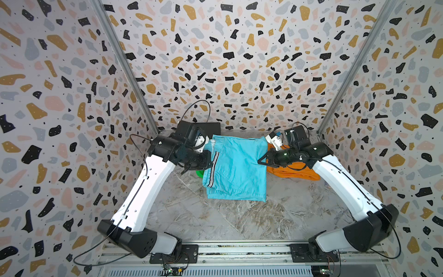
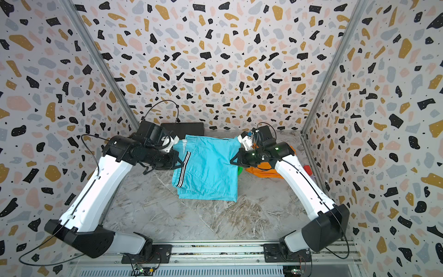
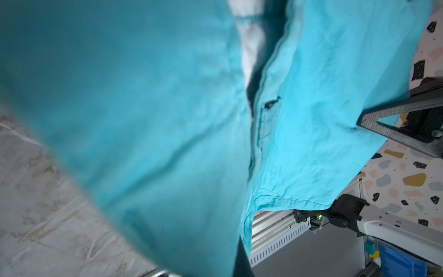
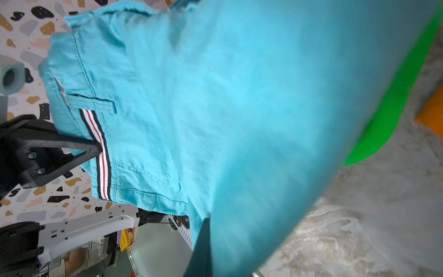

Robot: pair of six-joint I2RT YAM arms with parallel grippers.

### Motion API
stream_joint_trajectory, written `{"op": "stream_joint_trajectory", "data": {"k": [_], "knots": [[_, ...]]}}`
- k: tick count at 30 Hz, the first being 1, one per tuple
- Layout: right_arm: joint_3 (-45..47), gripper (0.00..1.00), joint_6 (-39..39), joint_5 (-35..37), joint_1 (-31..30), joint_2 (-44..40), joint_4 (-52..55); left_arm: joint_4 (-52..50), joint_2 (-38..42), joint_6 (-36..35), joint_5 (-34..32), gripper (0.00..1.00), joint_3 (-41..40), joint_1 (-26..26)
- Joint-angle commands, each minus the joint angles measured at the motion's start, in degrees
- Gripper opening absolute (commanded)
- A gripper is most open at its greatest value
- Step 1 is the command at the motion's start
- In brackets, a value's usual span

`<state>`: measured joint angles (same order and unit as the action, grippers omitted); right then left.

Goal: Put the folded long pants in the basket
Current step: Place the long pant in the basket.

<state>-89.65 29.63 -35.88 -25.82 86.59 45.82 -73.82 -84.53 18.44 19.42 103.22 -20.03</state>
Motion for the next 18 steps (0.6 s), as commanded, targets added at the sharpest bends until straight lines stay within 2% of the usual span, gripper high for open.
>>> {"op": "stream_joint_trajectory", "data": {"k": [1, 4, 10, 18], "knots": [[-7.86, 0.0, -1.05, 0.27, 0.07, 5.19, 1.69, 0.36, -5.89, -4.92, 3.12, 0.0, 6.02, 2.74], [-13.96, 0.0, -1.07, 1.51, 0.34, 11.76, 1.68, -0.45, -11.74, -4.89, 4.27, 0.0, 10.16, 5.23], [-23.0, 0.0, -2.0, 2.76, 1.54, 22.95, 1.72, -0.4, -21.8, -4.31, 1.43, 0.0, 17.06, 7.03], [-29.62, 0.0, -2.72, 4.03, 3.05, 31.86, 1.9, -0.39, -32.72, -4.34, 0.57, 0.0, 23.63, 7.88]]}}
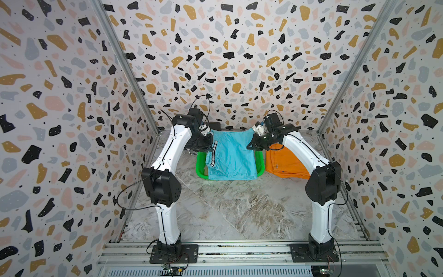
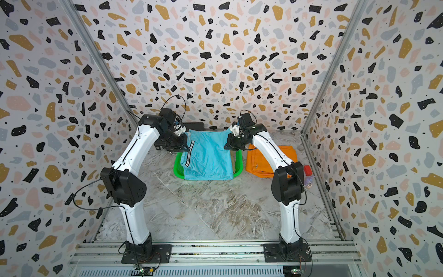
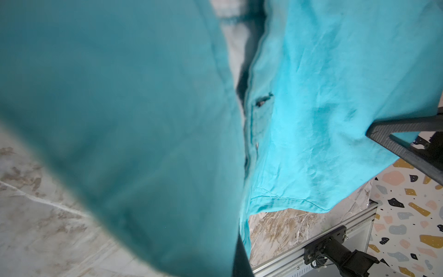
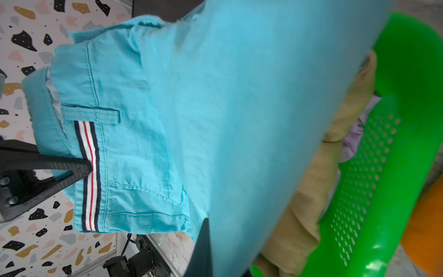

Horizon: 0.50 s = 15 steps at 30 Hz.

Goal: Put the folded long pants in the basket
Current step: Place the long pant in the basket.

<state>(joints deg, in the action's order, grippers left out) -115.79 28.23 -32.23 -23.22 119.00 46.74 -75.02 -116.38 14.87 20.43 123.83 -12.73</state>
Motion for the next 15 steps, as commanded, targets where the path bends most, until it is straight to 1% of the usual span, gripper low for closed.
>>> {"op": "stream_joint_trajectory", "data": {"k": [1, 5, 10, 15], "knots": [[-3.94, 0.0, -1.42, 0.58, 0.54, 0.4, 1.0, 0.93, -1.81, -0.72, -0.78, 0.0, 3.62, 0.81], [-5.45, 0.0, -1.95, 0.84, 0.99, 3.43, 1.05, 1.11, -5.51, -0.46, -0.22, 0.0, 6.05, 1.72], [-5.73, 0.0, -3.33, 2.38, 1.16, 5.77, 0.9, 1.51, -9.31, -0.79, -0.65, 0.0, 6.62, 2.46], [-2.55, 0.0, -4.02, 3.4, 1.16, 7.29, -1.14, 2.45, -12.62, -0.87, -0.24, 0.0, 5.29, 2.62]]}}
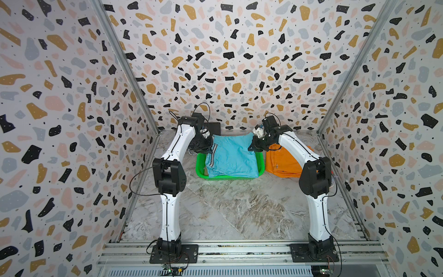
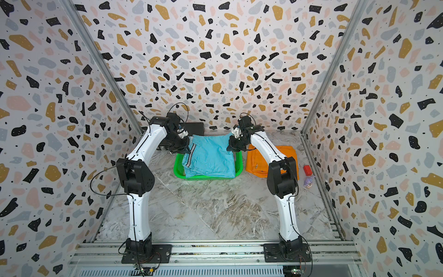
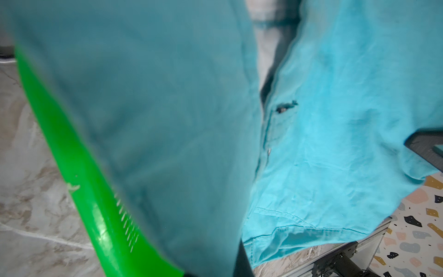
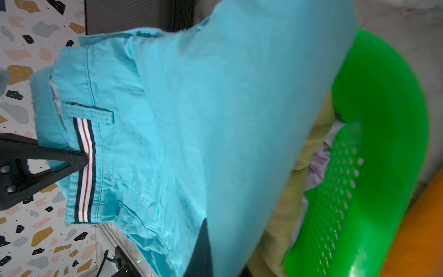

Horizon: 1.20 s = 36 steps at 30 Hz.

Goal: Put the folded long pants in the basket
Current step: Place the long pant in the basket.

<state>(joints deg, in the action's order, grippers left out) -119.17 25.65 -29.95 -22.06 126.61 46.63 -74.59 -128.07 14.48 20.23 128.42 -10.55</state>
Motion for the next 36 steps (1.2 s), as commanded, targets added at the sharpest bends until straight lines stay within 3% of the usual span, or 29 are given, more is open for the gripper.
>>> {"op": "stream_joint_trajectory", "data": {"k": [1, 16, 19, 22, 24, 30, 36], "knots": [[1.78, 0.0, -1.39, 1.28, 0.0, -0.2, -1.7, 2.71, -1.24, -0.47, -0.27, 0.0, -0.12, 0.45], [4.38, 0.0, -4.1, 4.89, -0.04, 3.82, -2.55, 10.42, -2.1, 0.72, -2.62, 0.0, -8.19, 0.97], [5.08, 0.21, -4.35, 5.72, 0.0, 1.02, -2.38, 10.6, 0.82, 1.74, -3.16, 0.0, -9.27, 0.97], [5.0, 0.39, -4.86, 6.5, 0.0, -2.27, -1.46, 10.68, 5.43, 3.39, -3.01, 0.39, -10.16, 0.97], [4.77, 0.48, -5.15, 7.09, 0.0, -4.54, -0.56, 10.65, 8.95, 4.37, -2.33, 0.47, -10.78, 0.88], [6.23, 0.54, -5.83, 8.39, -0.08, -12.9, 3.3, 10.61, 20.97, 8.8, -2.2, 0.5, -15.54, 0.8], [15.29, 0.5, -2.84, 5.54, -2.11, -22.58, 0.97, 11.31, 28.41, 11.94, 0.53, 0.5, -22.71, -2.21]]}}
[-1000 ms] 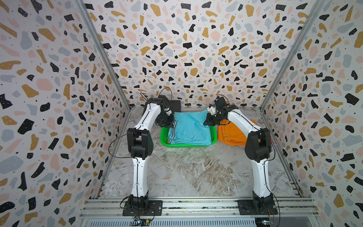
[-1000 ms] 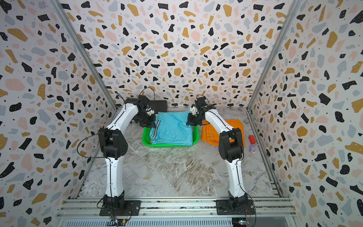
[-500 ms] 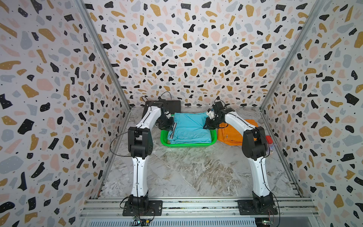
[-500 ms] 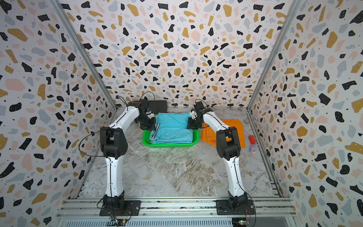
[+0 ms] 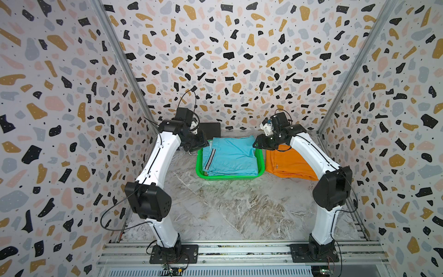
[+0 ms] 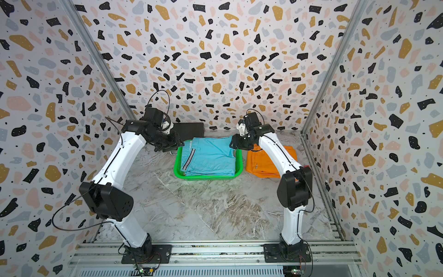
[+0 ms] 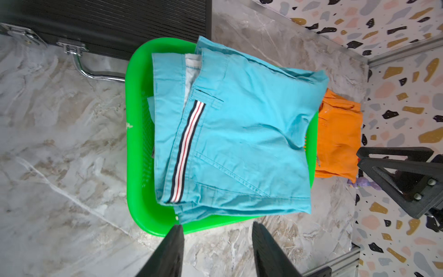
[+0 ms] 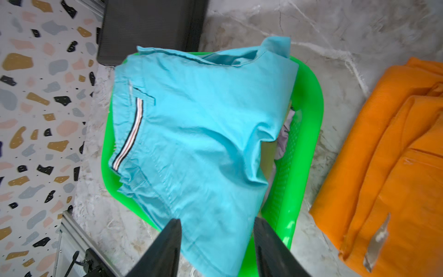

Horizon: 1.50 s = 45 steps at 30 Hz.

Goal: Put the folded long pants in the basket
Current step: Place the long pant in the basket.

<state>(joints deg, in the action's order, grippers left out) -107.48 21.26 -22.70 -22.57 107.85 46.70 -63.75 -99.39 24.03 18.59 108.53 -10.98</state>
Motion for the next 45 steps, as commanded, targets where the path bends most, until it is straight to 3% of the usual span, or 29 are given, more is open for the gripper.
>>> {"op": "stream_joint_trajectory", "data": {"k": [1, 8, 12, 20, 29, 33, 38, 45], "knots": [[5.63, 0.49, 2.35, -3.14, -2.28, -4.98, -0.24, 1.05, 0.03, 2.75, 3.3, 0.5, -4.07, -2.57], [15.18, 0.43, 7.22, -7.45, -5.46, -6.37, -5.75, 7.38, -1.73, 4.65, 6.17, 0.48, -11.1, -5.32], [15.29, 0.41, 7.45, -8.69, -6.39, -1.98, -7.21, 10.01, -5.34, 4.76, 7.18, 0.47, -12.7, -5.36], [17.18, 0.36, 5.02, -2.03, -6.43, 7.19, -6.71, 12.75, -12.25, 3.32, 5.01, 0.45, -15.41, -5.27], [17.72, 0.39, 3.18, 1.81, -6.44, 7.31, -5.16, 14.88, -12.14, 3.91, 4.7, 0.43, -19.15, -5.21], [14.36, 0.41, 3.18, 1.57, -6.43, 2.89, -3.06, 14.58, -7.56, 5.37, 6.34, 0.44, -17.31, -5.26], [5.69, 0.41, 2.59, 4.08, -6.39, 0.18, -1.23, 11.25, -4.96, 4.92, 5.74, 0.47, -7.66, -5.11], [-14.09, 0.37, 0.67, 9.16, -5.42, 12.95, 0.53, 9.36, -11.78, 3.5, 2.25, 0.47, 4.83, -4.22]]}}
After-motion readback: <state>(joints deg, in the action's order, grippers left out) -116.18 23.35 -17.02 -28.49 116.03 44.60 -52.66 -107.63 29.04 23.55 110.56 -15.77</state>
